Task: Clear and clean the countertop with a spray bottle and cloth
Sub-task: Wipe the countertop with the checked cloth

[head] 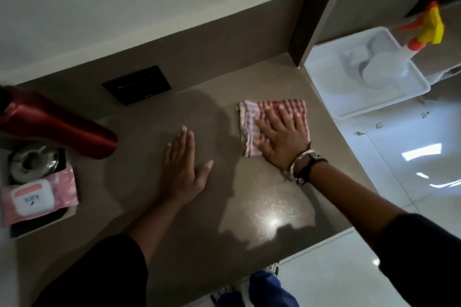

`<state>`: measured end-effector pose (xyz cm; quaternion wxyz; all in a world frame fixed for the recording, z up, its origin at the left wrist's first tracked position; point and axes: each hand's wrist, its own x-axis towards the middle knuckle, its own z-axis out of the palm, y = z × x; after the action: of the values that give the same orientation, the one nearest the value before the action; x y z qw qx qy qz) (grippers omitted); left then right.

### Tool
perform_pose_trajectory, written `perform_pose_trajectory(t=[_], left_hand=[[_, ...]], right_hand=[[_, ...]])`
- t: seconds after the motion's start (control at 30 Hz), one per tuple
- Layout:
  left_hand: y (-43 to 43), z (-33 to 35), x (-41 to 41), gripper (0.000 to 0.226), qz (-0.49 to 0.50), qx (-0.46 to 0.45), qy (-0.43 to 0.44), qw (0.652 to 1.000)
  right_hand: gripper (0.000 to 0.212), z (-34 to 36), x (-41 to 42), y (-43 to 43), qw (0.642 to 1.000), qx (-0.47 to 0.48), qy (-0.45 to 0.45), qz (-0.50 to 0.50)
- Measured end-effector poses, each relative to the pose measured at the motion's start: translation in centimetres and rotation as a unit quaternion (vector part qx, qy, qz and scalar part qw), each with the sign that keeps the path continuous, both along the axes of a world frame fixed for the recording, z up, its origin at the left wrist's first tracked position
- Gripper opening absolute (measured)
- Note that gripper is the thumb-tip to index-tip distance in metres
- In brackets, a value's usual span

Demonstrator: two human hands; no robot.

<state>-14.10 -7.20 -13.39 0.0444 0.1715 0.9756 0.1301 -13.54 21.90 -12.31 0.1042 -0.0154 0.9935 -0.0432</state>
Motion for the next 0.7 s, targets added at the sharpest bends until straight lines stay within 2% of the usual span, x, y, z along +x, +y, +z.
perform_pose_trajectory(t=[0.1, 0.17, 0.27, 0.37, 0.43, 0.47, 0.53, 0.6, 0.7], left_hand=[[0.1, 0.0, -0.3, 0.086, -0.004, 0.009, -0.017, 1.0], [0.0, -0.3, -0.8, 0.087, 0.016, 0.062, -0.047, 0.997], [-0.8, 0.0, -1.6, 0.085, 0.122, 0.233, -0.127, 0.957], [-2.8, 0.8, -1.0, 0.084, 0.172, 0.36, -0.147, 0.905], [-5.2, 1.4, 0.1, 0.082, 0.189, 0.367, -0.15, 0.899], [-6.8, 1.4, 0.8, 0.08, 0.184, 0.345, -0.149, 0.908], [-10.0, 1.2, 2.1, 0.072, 0.107, 0.245, -0.115, 0.957], [-12.4, 0.6, 2.5, 0.068, 0.024, 0.19, -0.096, 0.977], [-13.7, 0.8, 2.3, 0.057, 0.075, 0.287, -0.169, 0.94]], right_hand=[[0.072, 0.2, -5.2, -0.1, 0.993, -0.013, -0.014, -0.118], [0.073, 0.2, -9.8, -1.5, 0.986, -0.029, -0.027, -0.161], [0.07, 0.3, -13.1, -7.0, 0.995, -0.007, -0.041, -0.087], [0.065, 0.1, -9.5, -13.5, 0.998, 0.033, -0.026, 0.051], [0.068, 0.4, -4.7, -15.4, 0.991, 0.047, -0.023, 0.125], [0.069, 0.6, -2.0, -15.4, 0.986, 0.042, -0.026, 0.161], [0.066, 0.7, 2.3, -13.8, 0.982, 0.031, -0.027, 0.184], [0.065, 0.8, 3.4, -11.2, 0.989, 0.033, -0.038, 0.138], [0.069, 0.7, -0.8, -10.3, 0.999, 0.034, -0.036, 0.019]])
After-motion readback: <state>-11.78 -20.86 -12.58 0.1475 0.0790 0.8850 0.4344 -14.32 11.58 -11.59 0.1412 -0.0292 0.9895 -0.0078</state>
